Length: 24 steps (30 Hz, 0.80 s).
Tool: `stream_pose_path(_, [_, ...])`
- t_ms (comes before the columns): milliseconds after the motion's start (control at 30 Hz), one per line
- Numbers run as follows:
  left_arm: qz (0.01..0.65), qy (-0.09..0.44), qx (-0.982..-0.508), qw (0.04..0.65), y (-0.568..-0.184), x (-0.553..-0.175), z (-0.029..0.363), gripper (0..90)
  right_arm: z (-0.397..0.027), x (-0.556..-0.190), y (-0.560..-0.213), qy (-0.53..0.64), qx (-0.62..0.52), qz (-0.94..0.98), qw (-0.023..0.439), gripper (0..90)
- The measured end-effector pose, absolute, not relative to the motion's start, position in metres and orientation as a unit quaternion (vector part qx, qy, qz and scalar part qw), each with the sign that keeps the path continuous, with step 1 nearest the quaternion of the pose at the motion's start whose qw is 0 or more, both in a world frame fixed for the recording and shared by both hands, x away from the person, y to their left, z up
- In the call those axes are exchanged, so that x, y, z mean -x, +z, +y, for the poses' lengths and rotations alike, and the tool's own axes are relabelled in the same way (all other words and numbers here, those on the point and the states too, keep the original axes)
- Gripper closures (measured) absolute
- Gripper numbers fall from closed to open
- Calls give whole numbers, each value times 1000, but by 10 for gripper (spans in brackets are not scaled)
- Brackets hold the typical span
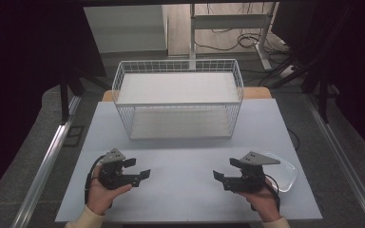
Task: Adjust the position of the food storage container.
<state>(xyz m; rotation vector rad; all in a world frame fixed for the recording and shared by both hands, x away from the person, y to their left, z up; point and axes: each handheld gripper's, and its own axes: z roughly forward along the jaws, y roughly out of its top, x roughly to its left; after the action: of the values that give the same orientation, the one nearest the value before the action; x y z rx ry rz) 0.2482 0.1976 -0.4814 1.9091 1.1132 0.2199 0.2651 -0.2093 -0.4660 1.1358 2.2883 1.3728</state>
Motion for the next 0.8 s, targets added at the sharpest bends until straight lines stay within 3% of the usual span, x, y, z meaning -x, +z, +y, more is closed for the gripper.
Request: stream_pose_path(800, [441, 105, -765, 457, -473, -241, 204, 230, -190, -263, -468, 442, -370, 808, 125, 240])
